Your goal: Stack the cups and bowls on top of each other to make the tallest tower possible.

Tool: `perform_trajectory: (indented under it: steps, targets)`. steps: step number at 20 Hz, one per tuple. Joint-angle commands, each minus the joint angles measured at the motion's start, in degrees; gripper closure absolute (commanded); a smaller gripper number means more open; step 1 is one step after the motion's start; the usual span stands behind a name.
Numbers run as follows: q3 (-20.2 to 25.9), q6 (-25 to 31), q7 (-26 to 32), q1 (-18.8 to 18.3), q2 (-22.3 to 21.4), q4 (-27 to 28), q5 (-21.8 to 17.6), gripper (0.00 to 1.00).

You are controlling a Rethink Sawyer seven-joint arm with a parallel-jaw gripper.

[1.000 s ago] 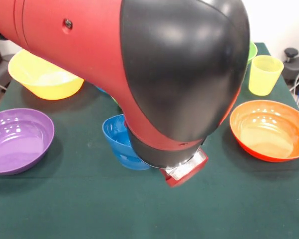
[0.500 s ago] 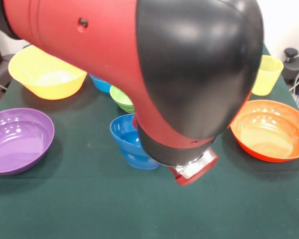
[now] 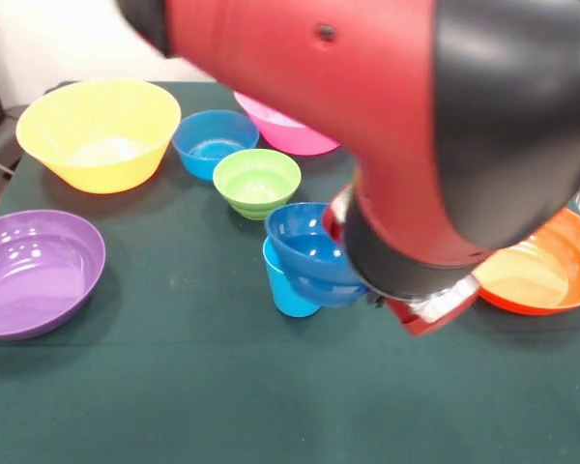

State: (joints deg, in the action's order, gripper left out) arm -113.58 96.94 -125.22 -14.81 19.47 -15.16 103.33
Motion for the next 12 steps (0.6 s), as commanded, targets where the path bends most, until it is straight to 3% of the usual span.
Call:
perform_trajectory:
  steps: [1, 12]
  targets:
    - [8.27, -2.0, -6.95, 2.66, 2.53, -2.5, -8.69, 1.0]
    - [12.66, -5.49, -4.94, 1.45, 2.77, -1.9, -14.85, 1.0]
